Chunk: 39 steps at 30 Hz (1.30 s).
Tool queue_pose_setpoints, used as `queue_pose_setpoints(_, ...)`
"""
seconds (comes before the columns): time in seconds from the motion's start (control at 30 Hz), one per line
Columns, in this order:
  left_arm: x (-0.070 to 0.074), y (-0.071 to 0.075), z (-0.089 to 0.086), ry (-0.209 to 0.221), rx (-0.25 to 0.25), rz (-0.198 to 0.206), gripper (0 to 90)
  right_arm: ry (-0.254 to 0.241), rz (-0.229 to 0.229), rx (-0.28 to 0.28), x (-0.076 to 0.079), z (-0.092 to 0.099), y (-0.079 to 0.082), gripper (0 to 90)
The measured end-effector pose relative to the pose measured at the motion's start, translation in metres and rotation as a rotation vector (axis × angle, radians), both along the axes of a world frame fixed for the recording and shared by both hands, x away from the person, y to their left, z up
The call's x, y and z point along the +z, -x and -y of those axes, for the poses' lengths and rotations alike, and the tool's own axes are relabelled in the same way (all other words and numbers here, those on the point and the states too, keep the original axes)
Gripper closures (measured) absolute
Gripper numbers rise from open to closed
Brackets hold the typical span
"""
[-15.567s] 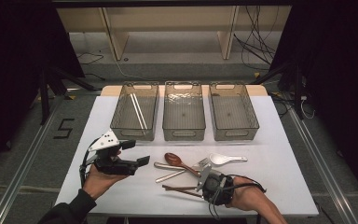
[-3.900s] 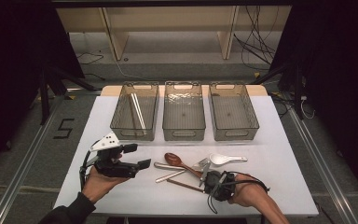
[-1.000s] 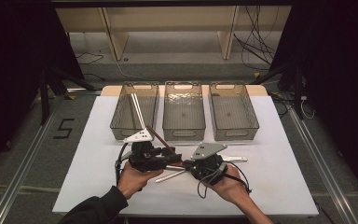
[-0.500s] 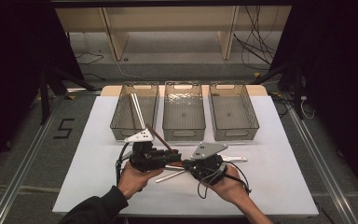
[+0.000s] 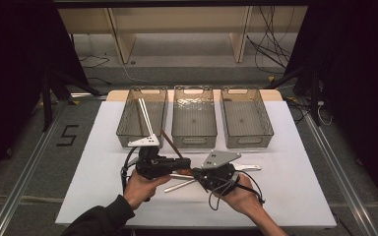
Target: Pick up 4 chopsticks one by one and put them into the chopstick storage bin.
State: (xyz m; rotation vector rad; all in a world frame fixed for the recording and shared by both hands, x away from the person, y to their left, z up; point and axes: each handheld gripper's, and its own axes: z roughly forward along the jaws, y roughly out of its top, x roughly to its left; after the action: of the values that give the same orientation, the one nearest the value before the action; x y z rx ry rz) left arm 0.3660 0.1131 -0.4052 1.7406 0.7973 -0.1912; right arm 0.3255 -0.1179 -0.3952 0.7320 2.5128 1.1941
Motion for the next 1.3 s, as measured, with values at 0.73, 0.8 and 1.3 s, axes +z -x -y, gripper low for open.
queue_pose_setpoints(0.73, 0.037, -0.032, -0.057, -0.019, 0.181, 0.025, 83.6, 0.041, -0.123, -0.058, -0.004, 0.014, -0.008, 39.4)
queue_pose_setpoints(0.8, 0.043, -0.036, -0.063, -0.028, 0.205, 0.038, 83.6, 0.046, -0.125, -0.062, -0.004, 0.015, -0.008, 38.7)
queue_pose_setpoints(1.3, 0.074, -0.067, -0.109, -0.036, 0.337, 0.018, 83.5, 0.050, -0.142, -0.068, -0.005, 0.018, -0.009, 34.3)
